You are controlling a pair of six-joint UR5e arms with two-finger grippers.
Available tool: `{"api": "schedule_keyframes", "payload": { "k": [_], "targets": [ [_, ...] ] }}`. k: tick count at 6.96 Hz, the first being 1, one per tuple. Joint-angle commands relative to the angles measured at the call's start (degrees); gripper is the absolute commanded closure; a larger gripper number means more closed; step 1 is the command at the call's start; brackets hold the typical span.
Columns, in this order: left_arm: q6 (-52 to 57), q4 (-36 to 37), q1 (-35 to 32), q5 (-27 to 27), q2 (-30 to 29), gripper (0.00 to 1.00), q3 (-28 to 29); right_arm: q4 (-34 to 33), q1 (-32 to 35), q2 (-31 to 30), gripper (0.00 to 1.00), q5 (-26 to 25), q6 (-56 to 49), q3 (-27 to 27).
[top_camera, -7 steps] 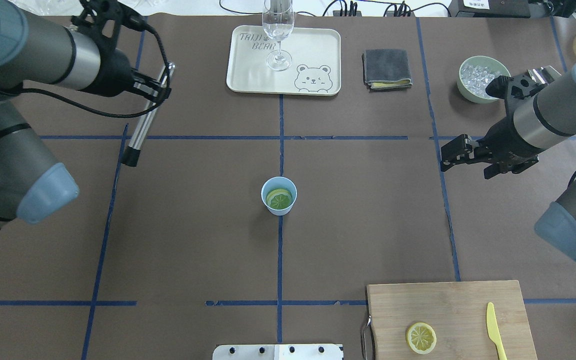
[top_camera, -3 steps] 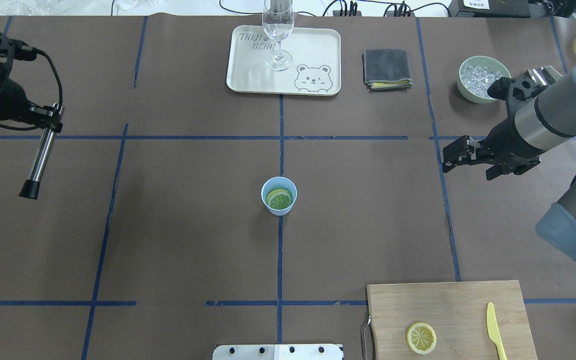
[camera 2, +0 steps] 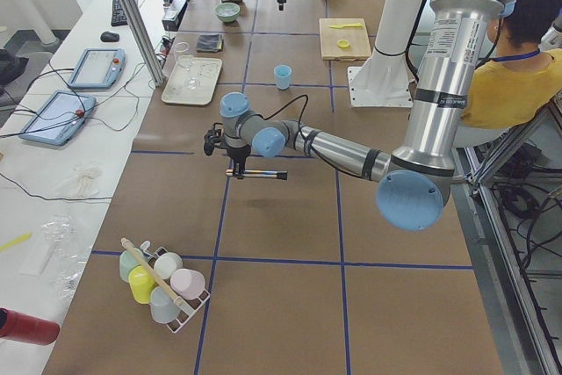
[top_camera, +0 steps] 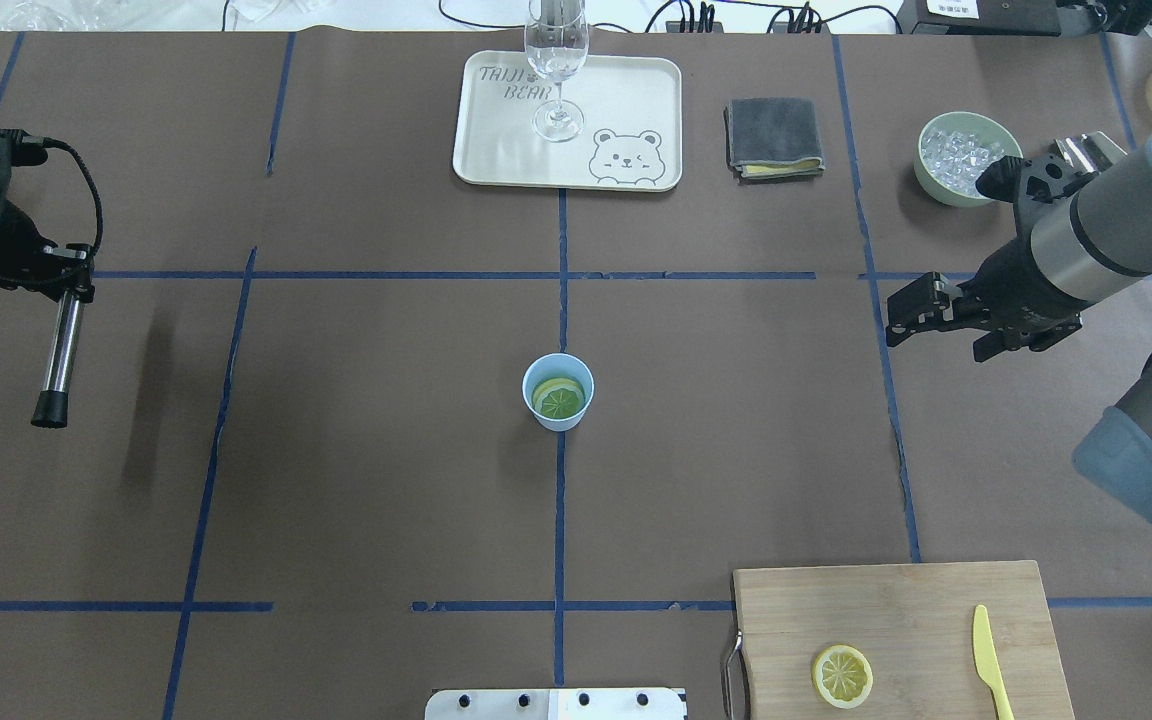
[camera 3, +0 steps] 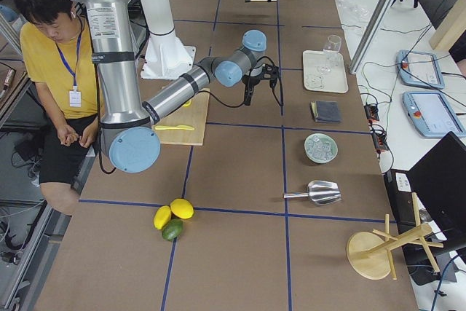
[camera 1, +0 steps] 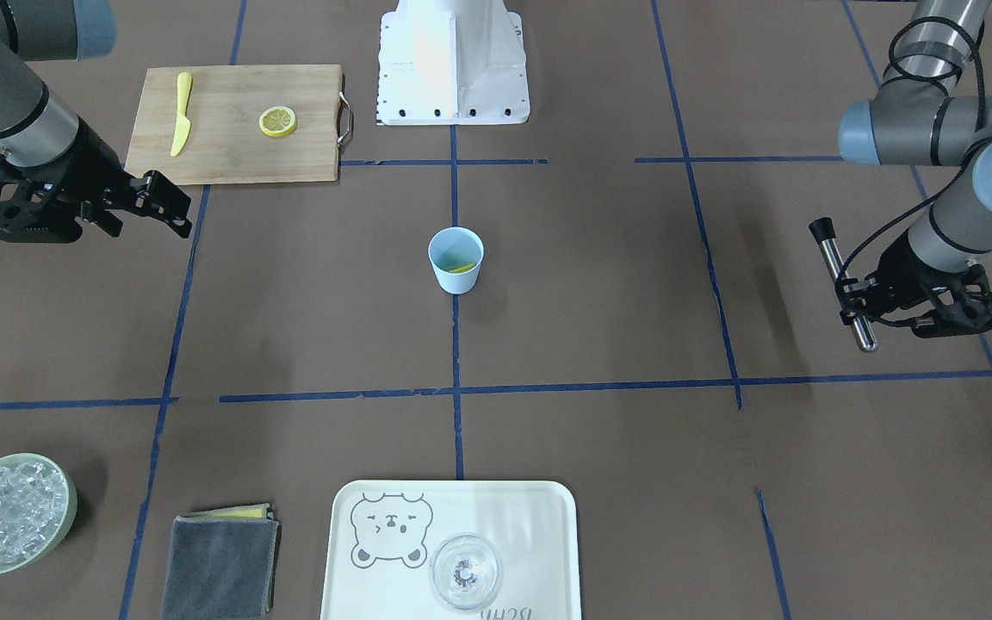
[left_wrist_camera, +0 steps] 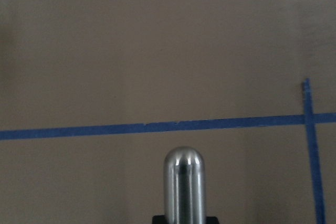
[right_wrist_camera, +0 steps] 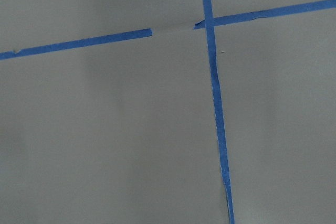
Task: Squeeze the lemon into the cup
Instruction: 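Lower the metal rod onto the table and release it with the left gripper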
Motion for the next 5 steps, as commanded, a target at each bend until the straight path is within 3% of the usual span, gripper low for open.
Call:
{"api": "schedule_keyframes", "payload": {
  "k": [1,5],
  "targets": [
    [-0.6,-0.4,2.0,0.2,-0.2,1.0,1.4,0.0,-0.1,0.0,0.0,0.0,-0.1,-0.1],
    [-0.6,-1.8,6.0,3.4,-0.2,1.0,1.3,0.0,-0.1,0.4,0.0,0.0,0.0,0.1]
  ]
}}
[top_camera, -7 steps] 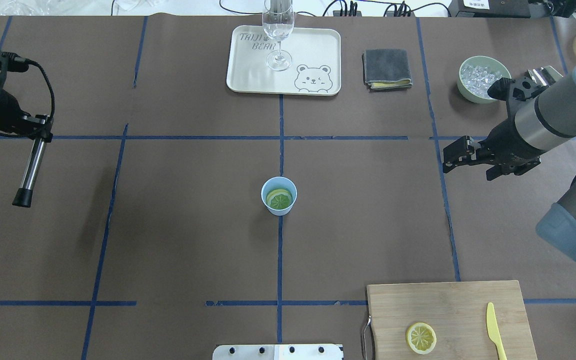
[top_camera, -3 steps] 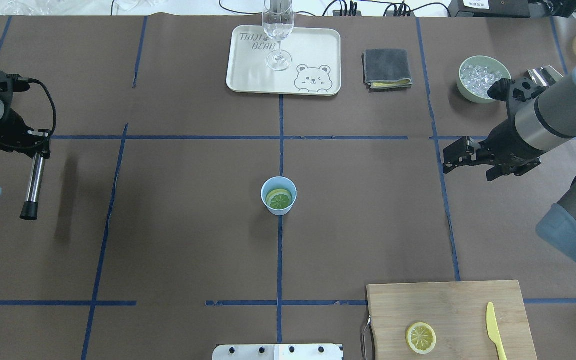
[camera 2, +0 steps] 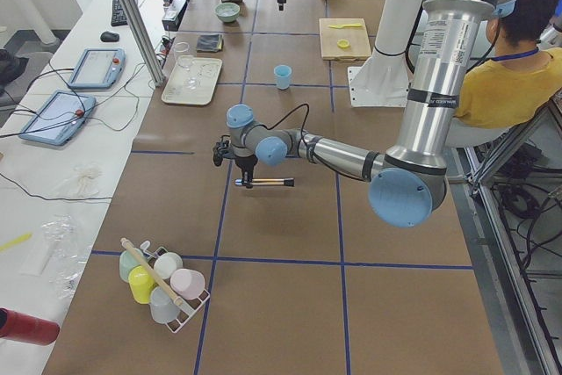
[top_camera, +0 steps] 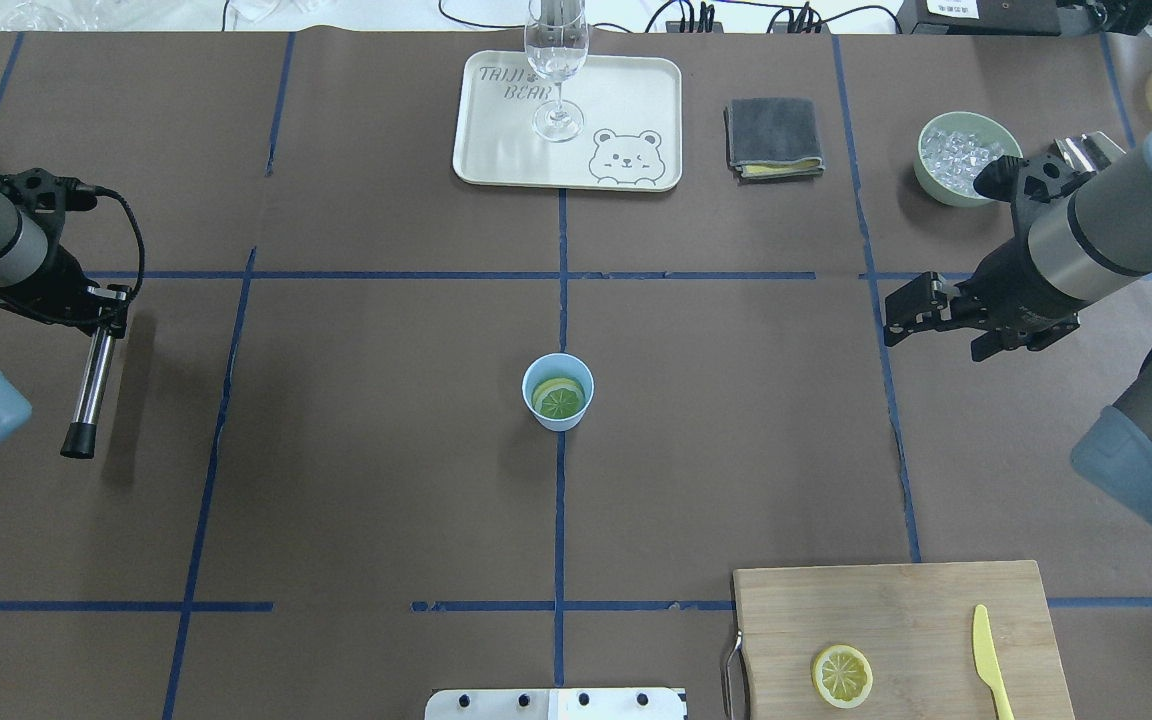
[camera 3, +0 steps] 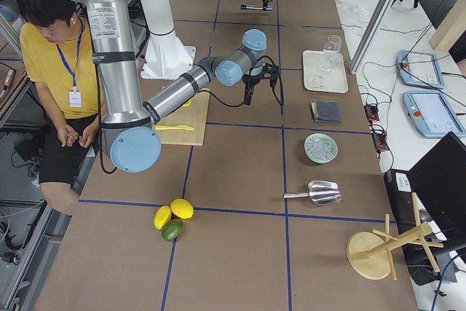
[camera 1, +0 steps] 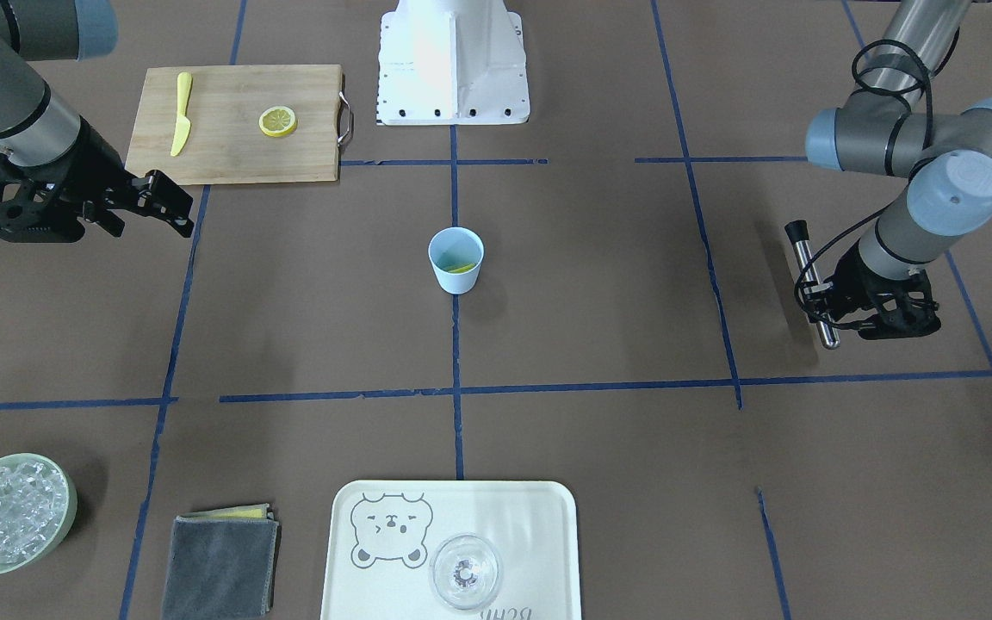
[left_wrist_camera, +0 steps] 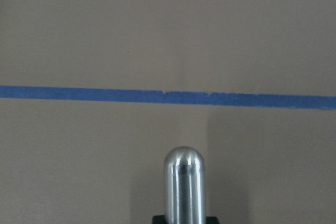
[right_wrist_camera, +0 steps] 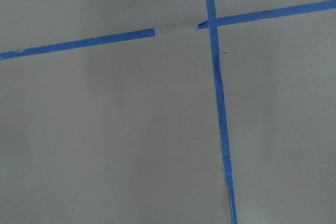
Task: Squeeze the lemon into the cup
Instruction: 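Lower the metal rod onto the table and release it with the left gripper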
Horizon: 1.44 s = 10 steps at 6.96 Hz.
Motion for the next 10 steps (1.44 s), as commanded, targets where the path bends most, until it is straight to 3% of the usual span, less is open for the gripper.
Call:
{"api": "schedule_keyframes", "payload": {
  "k": [1,6,7,8,10],
  "targets": [
    [0.0,-0.1,0.4,0.4,0.0,1.0,0.0,0.0,0.0,0.1,0.0,0.0,0.0,0.0],
    [0.1,-0.6,2.5,0.4,-0.1,0.97,0.3,0.0,0.0,0.1,0.0,0.0,0.0,0.0],
    [0.1,-0.5,2.6,0.4,-0.3,0.44,0.3,0.0,0.0,0.1,0.0,0.0,0.0,0.0],
    [0.1,-0.5,2.5,0.4,-0.3,0.0,-0.5,0.0,0.1,-0.1,0.0,0.0,-0.1,0.2],
    [4.3,-0.1,-0.8,0.5,0.2,0.0,-5.5,0.0,1.7,-0.8,0.0,0.3,-1.1,0.1]
  ]
}}
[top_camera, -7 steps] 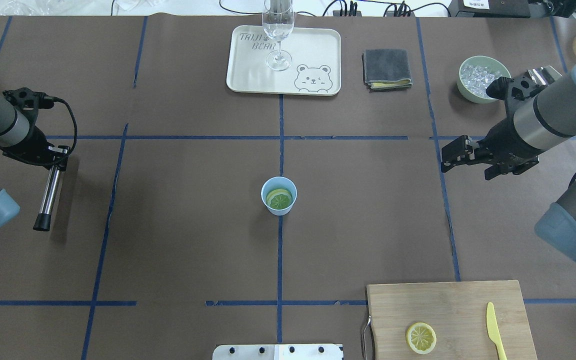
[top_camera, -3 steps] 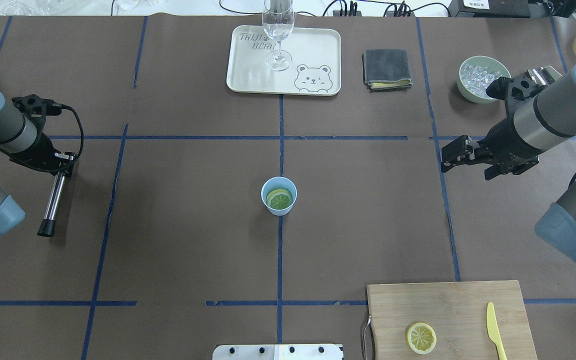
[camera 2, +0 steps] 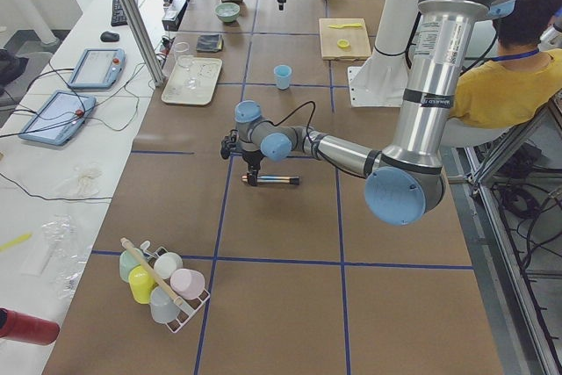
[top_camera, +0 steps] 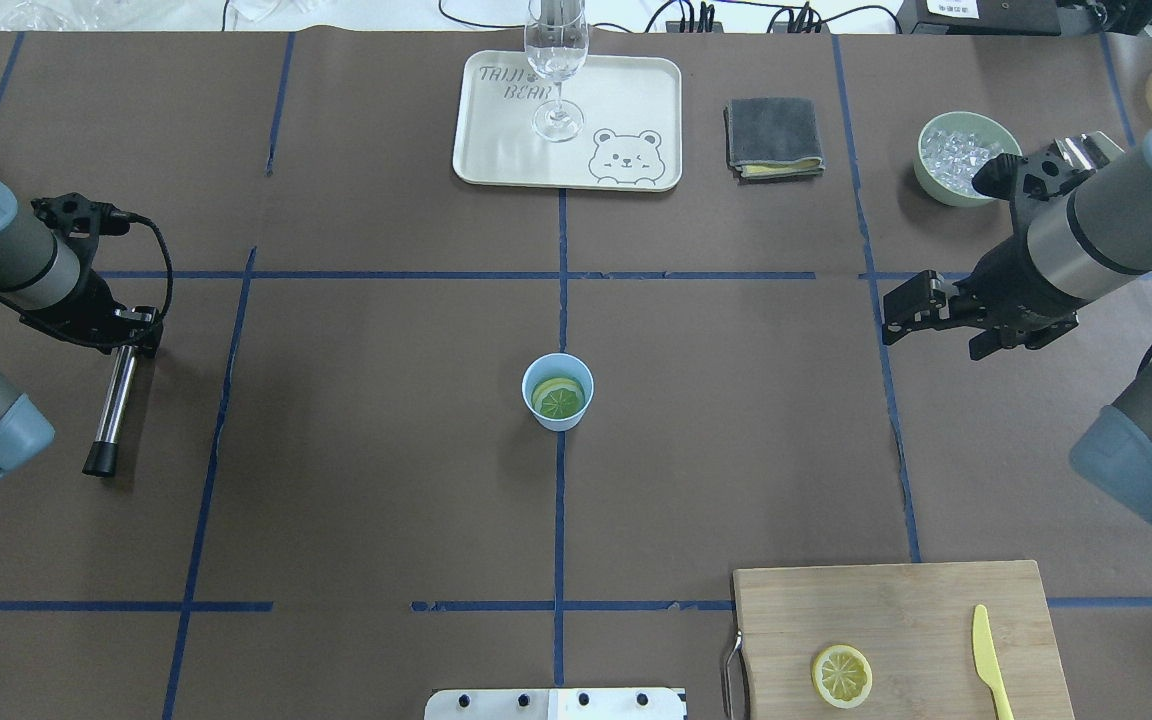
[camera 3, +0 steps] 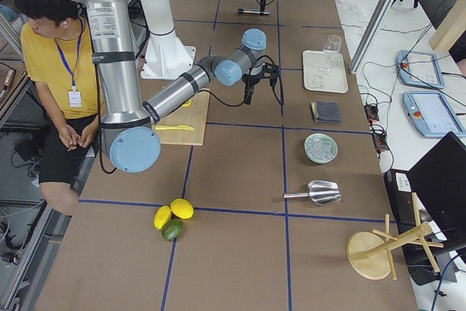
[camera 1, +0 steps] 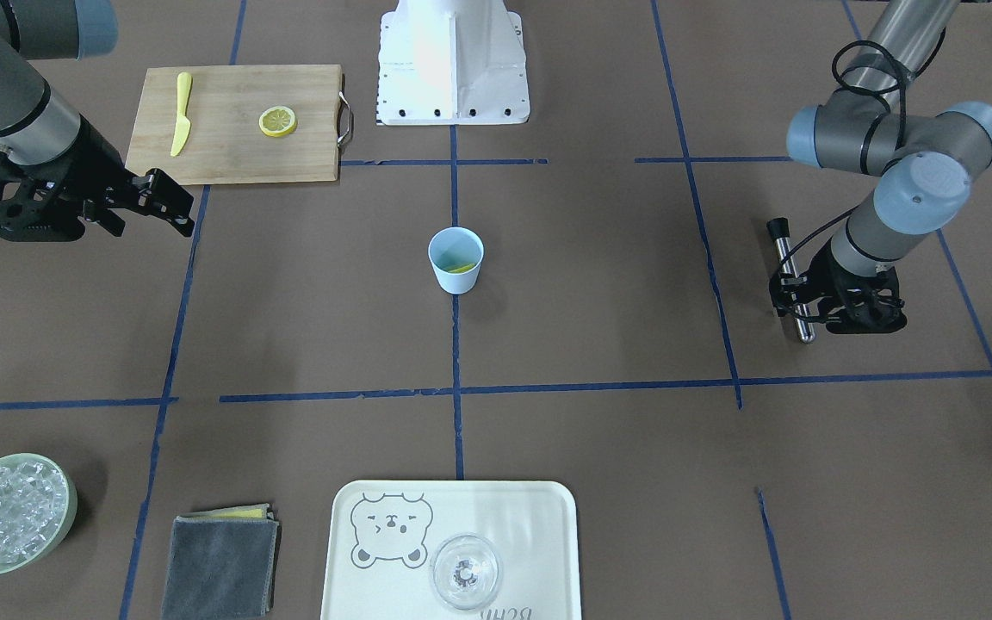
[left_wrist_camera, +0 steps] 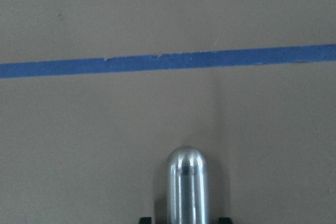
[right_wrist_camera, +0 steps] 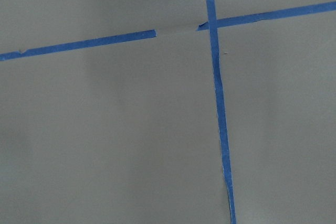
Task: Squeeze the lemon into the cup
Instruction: 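Lower the metal rod onto the table and release it with the left gripper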
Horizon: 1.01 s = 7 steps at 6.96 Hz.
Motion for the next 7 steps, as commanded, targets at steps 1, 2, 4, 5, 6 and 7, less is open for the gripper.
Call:
{"api": "schedule_keyframes", "payload": {
  "k": [1,2,4,5,6,7],
  "targets": [
    [12.1,0.9,-9.8,-0.8,0.7,0.0,-4.2,-0.4,4.0,-0.7,0.0,0.3,-2.3,-0.7],
    [15.9,4.2,-15.0,-2.1,1.1,0.0,-6.0,-0.8,7.3,-1.4,0.0,0.9,-8.3,-2.0],
    [25.3,5.3,-23.2,-9.6,4.6,0.0,-6.5,-1.0,16.7,-2.6,0.0,6.0,-22.4,-8.6],
    [31.7,5.9,-27.6,-10.1,5.1,0.0,-5.7,-1.4,20.5,-3.3,0.0,6.8,-31.9,-13.0],
    [35.5,6.6,-30.6,-10.9,7.0,0.0,-5.1,-2.8,23.3,-3.5,0.0,6.8,-38.2,-15.5],
    [38.6,7.3,-33.4,-14.4,7.4,0.0,-5.0,-6.2,26.3,-4.0,0.0,6.8,-44.9,-16.0]
  ]
}}
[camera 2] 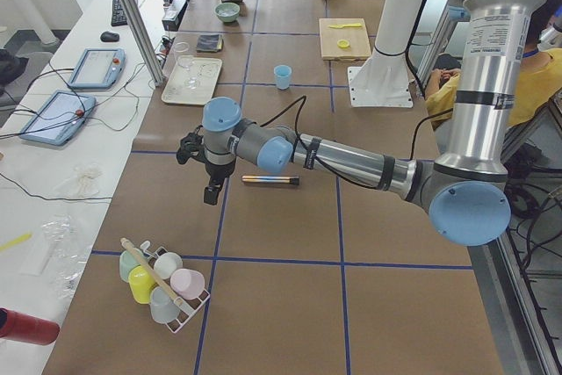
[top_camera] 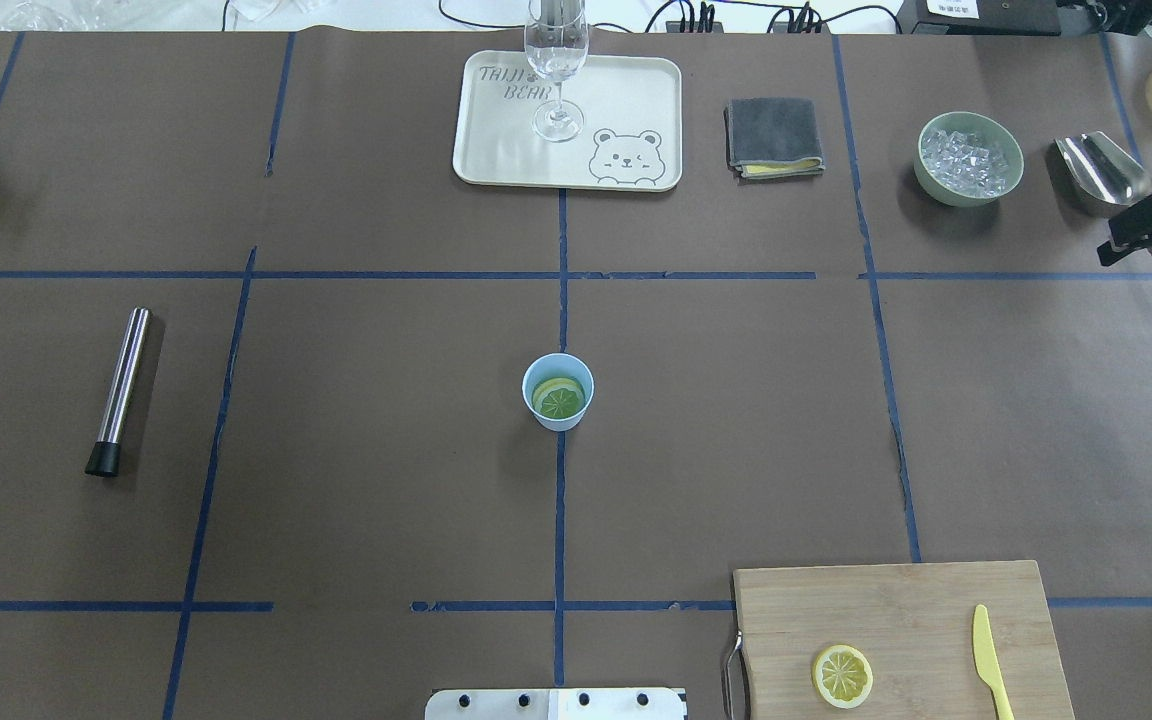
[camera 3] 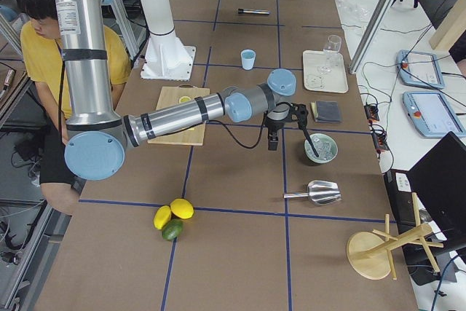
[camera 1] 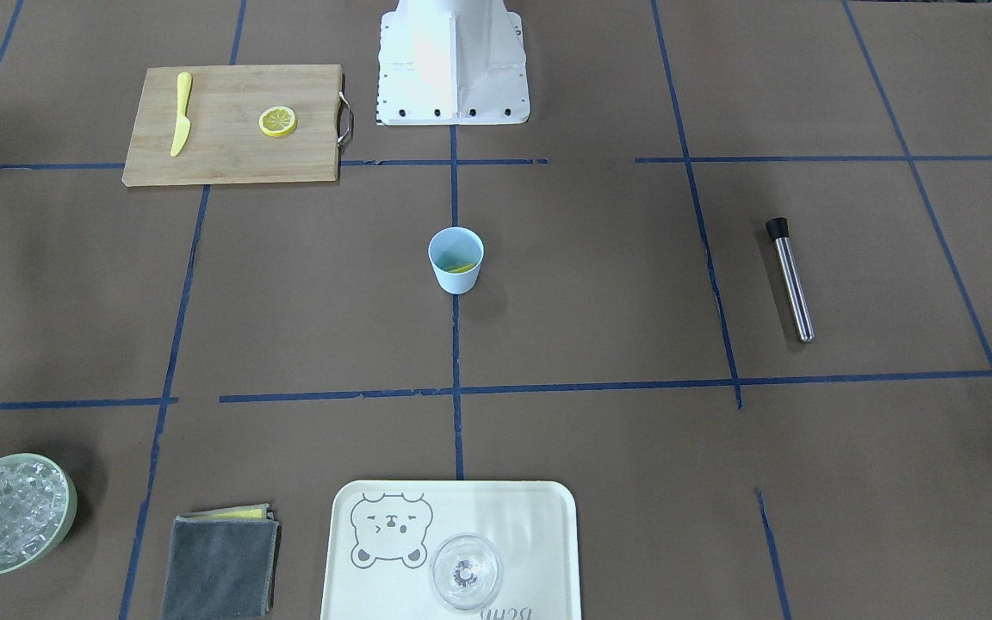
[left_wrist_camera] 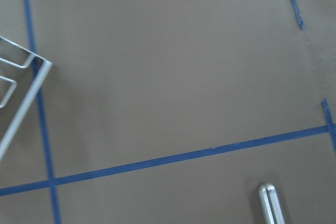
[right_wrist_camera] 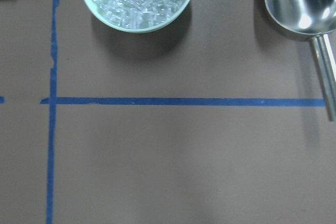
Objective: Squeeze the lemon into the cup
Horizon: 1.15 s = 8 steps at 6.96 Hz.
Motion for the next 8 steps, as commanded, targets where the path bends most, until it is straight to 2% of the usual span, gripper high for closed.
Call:
{"api": "schedule_keyframes", "payload": {
  "k": [1,2,3,5,6,8],
  "targets": [
    [7.3,4.3,-6.5,-3.7,1.7,0.0,1.3,-6.1,7.3,-2.5,0.0,0.2,-17.4,-1.6],
    [11.3,8.9,-8.2,-3.8,1.9,0.0,-0.5,-10.0,8.3,-2.6,0.0,0.2,-22.6,-2.3],
    [15.4,13.2,-9.4,-3.5,1.5,0.0,-1.1,-10.7,9.3,-3.1,0.0,0.2,-22.8,-2.4],
    [15.5,13.0,-9.2,-3.1,2.8,0.0,-0.4,-10.4,9.8,-4.9,0.0,0.1,-23.4,-2.7],
    [15.5,12.6,-9.0,-3.3,5.3,0.0,0.0,-10.2,10.0,-5.5,0.0,-0.4,-23.7,-2.9],
    [15.7,12.4,-9.0,-3.7,6.2,0.0,-0.6,-10.0,10.8,-5.8,0.0,-0.7,-28.0,-2.8]
  ]
}}
